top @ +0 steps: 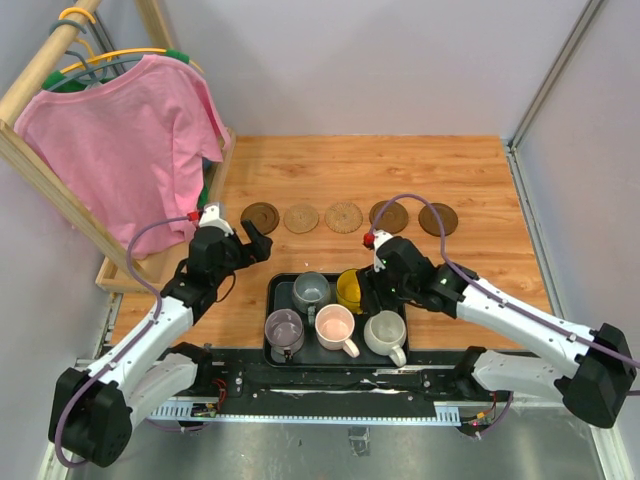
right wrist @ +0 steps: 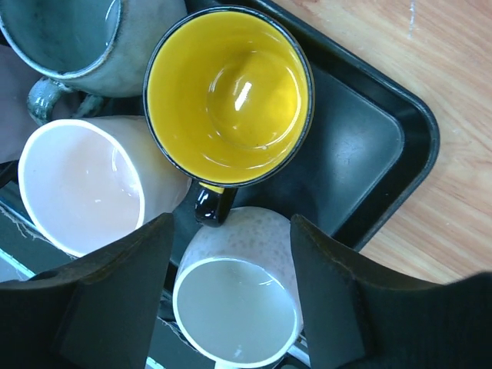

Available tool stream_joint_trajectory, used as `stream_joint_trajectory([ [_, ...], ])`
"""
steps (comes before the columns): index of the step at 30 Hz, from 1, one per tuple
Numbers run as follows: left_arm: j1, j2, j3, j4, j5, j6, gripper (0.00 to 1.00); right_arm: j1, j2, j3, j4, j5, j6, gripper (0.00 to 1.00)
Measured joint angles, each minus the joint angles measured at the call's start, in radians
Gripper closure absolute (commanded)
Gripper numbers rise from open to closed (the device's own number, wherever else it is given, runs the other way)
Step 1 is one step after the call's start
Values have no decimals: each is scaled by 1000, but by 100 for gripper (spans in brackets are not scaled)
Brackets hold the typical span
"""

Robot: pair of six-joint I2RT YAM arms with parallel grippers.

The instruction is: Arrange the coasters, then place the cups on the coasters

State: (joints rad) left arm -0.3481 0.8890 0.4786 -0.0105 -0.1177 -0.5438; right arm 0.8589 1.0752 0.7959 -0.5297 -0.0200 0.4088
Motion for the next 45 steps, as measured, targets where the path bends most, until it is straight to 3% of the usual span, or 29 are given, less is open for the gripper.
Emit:
stream_joint_trajectory([
  [45,0,127,6,57,27,-6,0,29,248,-61,145,6,33,57],
])
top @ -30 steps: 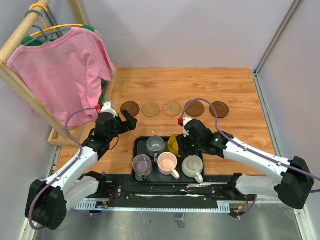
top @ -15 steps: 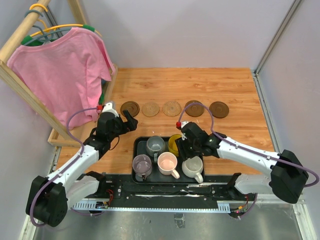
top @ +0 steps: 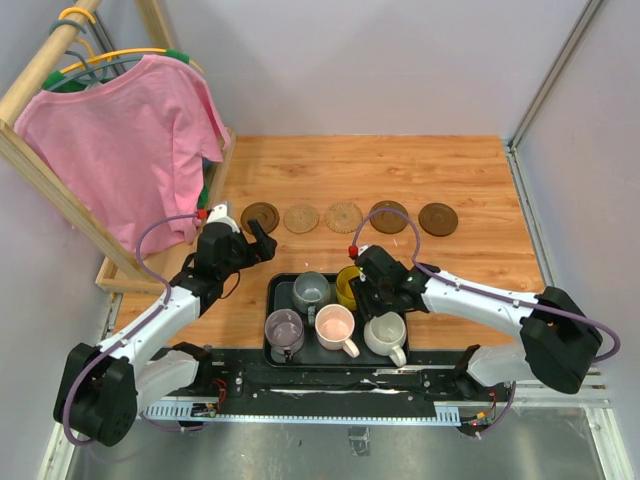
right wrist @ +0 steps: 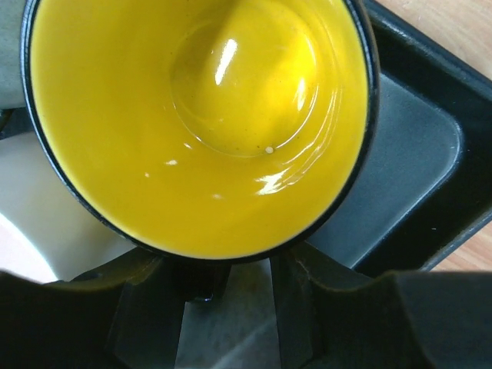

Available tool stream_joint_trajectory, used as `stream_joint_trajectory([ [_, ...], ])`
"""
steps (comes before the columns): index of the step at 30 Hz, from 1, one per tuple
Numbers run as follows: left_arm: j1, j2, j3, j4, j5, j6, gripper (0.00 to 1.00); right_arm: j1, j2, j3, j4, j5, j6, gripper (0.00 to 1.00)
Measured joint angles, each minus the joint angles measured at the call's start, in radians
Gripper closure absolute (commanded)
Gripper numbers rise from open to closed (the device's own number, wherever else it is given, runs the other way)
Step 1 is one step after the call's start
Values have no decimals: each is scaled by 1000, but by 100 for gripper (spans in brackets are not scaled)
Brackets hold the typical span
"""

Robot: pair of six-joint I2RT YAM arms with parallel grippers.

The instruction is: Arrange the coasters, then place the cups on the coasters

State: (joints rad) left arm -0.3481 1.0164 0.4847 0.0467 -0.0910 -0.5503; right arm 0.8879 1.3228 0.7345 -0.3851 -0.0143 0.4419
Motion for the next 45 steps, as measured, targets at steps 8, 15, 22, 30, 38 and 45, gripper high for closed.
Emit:
stream_joint_trajectory([
  [8,0,10,2,4,0,0,0,2,16,0,0,2,3,57],
  [15,0,10,2,4,0,0,0,2,3,-5,3,19,3,59],
  [22,0,10,2,4,0,0,0,2,-5,-10,20,33,5,64],
  [30,0,10,2,4,0,0,0,2,-5,-11,47,41,10,96],
  [38,0,10,2,5,0,0,0,4,-5,-11,57,41,-3,99],
  [45,0,10,2,5,0,0,0,22,-34,-11,43,77,-50,99],
])
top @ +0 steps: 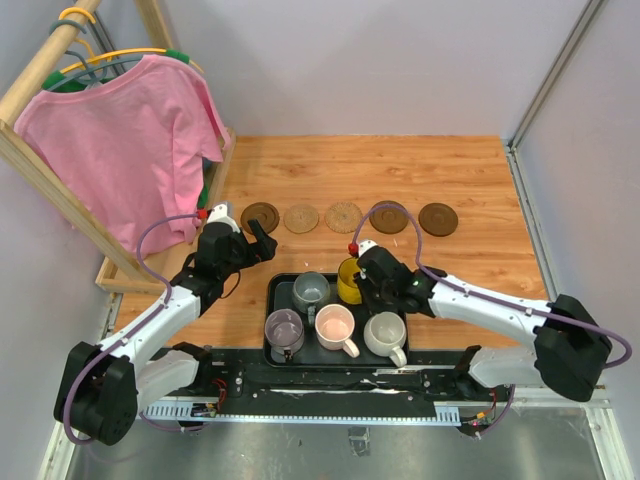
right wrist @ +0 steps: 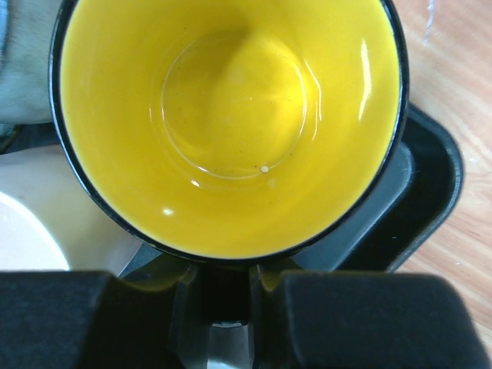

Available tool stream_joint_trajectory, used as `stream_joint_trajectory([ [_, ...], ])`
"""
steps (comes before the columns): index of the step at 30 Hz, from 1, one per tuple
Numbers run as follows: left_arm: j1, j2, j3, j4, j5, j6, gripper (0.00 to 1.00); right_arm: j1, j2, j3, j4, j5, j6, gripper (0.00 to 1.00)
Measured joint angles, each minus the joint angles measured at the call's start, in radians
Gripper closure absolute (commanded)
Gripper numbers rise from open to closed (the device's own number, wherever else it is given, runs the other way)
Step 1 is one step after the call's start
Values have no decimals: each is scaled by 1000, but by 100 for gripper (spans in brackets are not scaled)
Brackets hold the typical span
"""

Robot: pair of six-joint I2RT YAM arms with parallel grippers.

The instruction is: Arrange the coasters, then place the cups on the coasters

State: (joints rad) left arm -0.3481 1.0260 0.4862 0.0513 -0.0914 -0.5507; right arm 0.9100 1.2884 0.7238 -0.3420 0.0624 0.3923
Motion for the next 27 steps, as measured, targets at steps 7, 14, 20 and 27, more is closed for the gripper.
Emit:
stream_joint_trajectory([
  [7,0,0,0,0,0,0,0,8,-119,3,-13,92,-52,99],
  [14,0,0,0,8,0,0,0,-2,-185,32,-50,295,-112,99],
  [20,0,14,19,18,-3,8,0,-158,-169,58,-31,376,-192,99],
  [27,0,52,64,48,-19,23,0,-449,-111,60,70,344,-263,99],
])
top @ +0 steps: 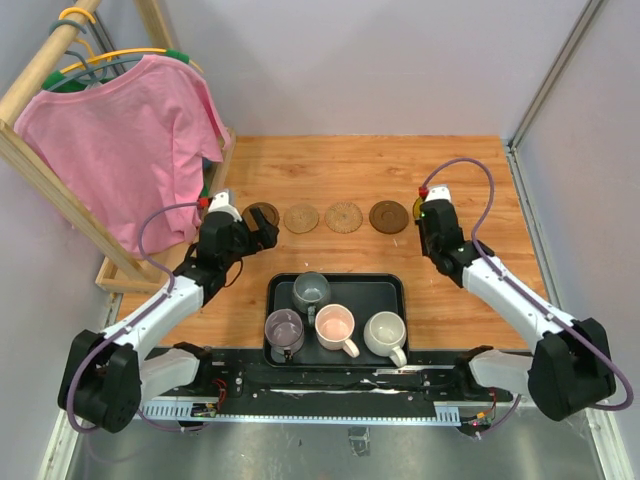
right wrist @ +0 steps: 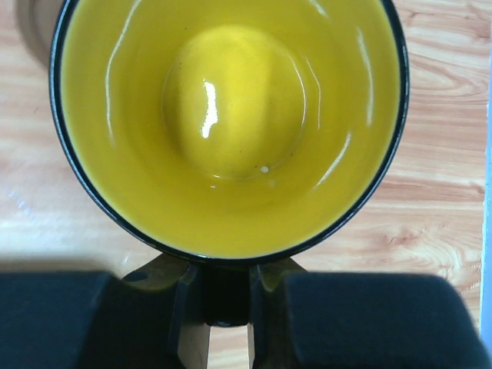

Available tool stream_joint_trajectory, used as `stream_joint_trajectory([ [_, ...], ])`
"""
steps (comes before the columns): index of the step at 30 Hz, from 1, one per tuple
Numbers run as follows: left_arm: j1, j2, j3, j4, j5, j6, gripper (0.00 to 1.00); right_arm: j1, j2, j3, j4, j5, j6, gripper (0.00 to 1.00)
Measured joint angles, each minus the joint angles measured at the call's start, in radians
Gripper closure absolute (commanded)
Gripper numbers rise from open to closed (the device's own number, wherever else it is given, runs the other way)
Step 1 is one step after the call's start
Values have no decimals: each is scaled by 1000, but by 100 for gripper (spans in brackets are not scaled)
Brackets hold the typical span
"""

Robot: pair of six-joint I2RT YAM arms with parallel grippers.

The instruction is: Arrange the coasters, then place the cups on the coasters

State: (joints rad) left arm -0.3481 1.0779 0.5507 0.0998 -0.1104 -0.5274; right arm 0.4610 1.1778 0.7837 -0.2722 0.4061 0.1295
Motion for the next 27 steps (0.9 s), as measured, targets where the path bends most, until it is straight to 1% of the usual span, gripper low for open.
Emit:
stream_joint_trajectory([
  [4,0,55,31,17,0,10,0,-127,66,5,98,-30,-30,99],
  [7,0,97,53,24,-1,21,0,-187,155,34,143,-59,-50,99],
  [11,0,127,67,31,-6,32,0,-236,259,73,200,-97,-75,99],
  [15,0,127,67,34,-10,34,0,-287,323,95,249,-136,-79,99],
  [20,0,127,69,34,-12,38,0,-354,375,130,275,-188,-66,99],
  [27,0,127,69,33,-12,37,0,-377,409,156,294,-229,-51,99],
])
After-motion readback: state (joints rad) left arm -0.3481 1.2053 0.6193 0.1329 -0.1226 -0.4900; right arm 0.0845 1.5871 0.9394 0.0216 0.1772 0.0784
